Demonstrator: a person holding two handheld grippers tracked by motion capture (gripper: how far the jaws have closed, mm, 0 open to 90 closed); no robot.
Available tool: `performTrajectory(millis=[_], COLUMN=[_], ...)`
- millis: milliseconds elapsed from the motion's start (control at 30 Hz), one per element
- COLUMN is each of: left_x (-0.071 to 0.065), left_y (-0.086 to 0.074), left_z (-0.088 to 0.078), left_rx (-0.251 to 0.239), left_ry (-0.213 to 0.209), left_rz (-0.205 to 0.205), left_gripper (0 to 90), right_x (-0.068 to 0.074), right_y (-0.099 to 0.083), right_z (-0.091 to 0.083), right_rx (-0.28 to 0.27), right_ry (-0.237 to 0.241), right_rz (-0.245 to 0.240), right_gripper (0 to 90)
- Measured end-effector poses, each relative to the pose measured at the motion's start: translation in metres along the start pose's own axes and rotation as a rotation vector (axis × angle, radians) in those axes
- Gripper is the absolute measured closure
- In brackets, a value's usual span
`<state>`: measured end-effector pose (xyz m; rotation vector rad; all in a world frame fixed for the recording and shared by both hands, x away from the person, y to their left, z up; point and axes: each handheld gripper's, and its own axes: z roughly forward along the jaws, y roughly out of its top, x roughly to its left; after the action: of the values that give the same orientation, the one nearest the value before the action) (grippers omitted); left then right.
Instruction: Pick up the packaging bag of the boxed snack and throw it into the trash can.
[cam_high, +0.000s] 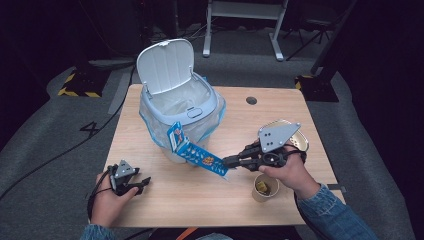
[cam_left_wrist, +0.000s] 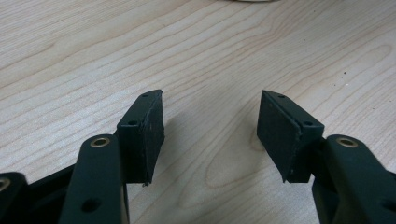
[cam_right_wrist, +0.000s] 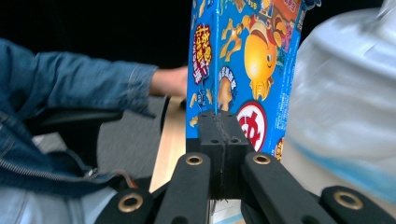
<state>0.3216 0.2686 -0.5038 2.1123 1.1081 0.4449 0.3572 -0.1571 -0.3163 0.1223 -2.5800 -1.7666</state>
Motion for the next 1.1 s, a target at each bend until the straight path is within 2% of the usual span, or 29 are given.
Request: performTrajectory(millis=[200, 367, 633, 867, 967, 1100], left_x=[0.000, 0.000, 0.001, 0.002, 0.002, 0.002], left_y=[0.000, 0.000, 0.001, 0.002, 0.002, 0.002], left_z=[0.000, 0.000, 0.001, 0.002, 0.002, 0.002], left_rx=[-0.003, 0.001, 0.000, -0.001, -0.006, -0.001], left_ry=[-0.003, 0.000, -0.004, -0.009, -0.012, -0.005], left_rz=[0.000, 0.001, -0.002, -0.004, -0.017, -0.003], left_gripper=[41.7, 42.0, 42.0, 42.1, 42.7, 42.9], right_x=[-0.010, -0.018, -0.027, -0.037, -0.044, -0.056], right_y=[0.014, 0.024, 0.041, 0.058, 0.061, 0.070], right_z=[-0.012, -0.018, -0.019, -0.018, -0.016, -0.015], right_rx=[-0.131, -0.220, -0.281, -0.309, -0.322, -0.326], right_ry=[-0.004, -0.019, -0.056, -0.092, -0.102, -0.130], right_rz=[0.002, 0.010, -0.001, -0.020, -0.021, -0.027], right_gripper=[90.0, 90.0, 90.0, 90.0, 90.0, 90.0])
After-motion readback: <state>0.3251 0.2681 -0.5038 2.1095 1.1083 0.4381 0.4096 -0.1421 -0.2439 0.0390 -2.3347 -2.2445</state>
